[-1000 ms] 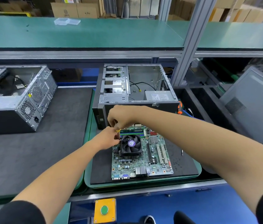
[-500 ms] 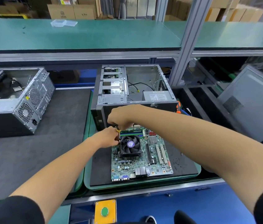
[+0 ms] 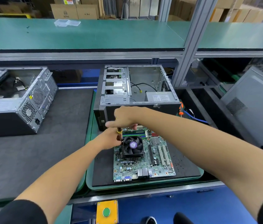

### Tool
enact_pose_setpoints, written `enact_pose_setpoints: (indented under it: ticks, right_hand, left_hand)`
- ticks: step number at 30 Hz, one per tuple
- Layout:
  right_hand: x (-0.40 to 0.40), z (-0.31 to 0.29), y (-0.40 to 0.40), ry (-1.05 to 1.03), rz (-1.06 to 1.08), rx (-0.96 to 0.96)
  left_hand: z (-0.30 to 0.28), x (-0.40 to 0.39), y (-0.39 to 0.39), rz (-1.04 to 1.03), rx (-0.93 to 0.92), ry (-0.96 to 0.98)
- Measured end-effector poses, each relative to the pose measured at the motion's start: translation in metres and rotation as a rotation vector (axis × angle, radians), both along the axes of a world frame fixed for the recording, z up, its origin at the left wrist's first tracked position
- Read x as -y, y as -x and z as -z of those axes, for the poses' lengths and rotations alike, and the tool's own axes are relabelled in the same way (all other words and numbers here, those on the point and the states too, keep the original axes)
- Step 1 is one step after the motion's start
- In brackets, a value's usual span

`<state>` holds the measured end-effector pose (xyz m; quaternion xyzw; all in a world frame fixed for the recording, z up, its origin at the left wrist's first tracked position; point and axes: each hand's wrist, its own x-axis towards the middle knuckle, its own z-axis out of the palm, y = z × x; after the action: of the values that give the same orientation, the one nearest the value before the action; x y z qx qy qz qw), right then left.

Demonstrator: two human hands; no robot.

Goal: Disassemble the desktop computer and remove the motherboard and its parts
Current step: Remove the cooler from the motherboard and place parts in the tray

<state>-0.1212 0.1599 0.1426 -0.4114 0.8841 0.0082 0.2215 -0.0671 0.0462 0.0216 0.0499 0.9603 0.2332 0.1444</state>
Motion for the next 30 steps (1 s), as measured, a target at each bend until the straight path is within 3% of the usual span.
enact_pose_setpoints:
  ticks: [2,5,11,14,19,25,28,30]
  right_hand:
    - [-0.001,-0.003,0.001,-0.034,0.024,0.024]
    - [0.0,-0.006,0.001,-0.119,-0.109,0.018]
    - [0.008,-0.004,-0.01,-0.135,-0.464,-0.303]
    - [0.01,0.001,-0.01,-0.117,-0.537,-0.36]
    - [0.003,-0.003,-0.003,-0.027,-0.421,-0.132]
    - [0.003,-0.001,-0.007,0.143,0.121,0.14]
    - [0.002,0.004,-0.012,0.094,0.271,0.068]
    - [0.002,0.003,-0.013,-0.049,0.245,-0.011]
  left_hand:
    - [0.0,0.001,0.0,0.003,-0.022,0.039]
    - [0.002,0.001,0.0,0.001,-0.024,0.091]
    - [0.004,0.003,-0.003,0.066,-0.073,0.063]
    - [0.006,0.003,-0.006,0.061,-0.066,0.067]
    - [0.006,0.001,-0.008,-0.008,-0.068,0.046]
    - [-0.003,-0.003,-0.002,0.074,-0.049,0.121]
    - [-0.002,-0.003,-0.001,0.061,-0.044,0.119]
    - [-0.002,-0.002,0.0,0.056,-0.04,0.121]
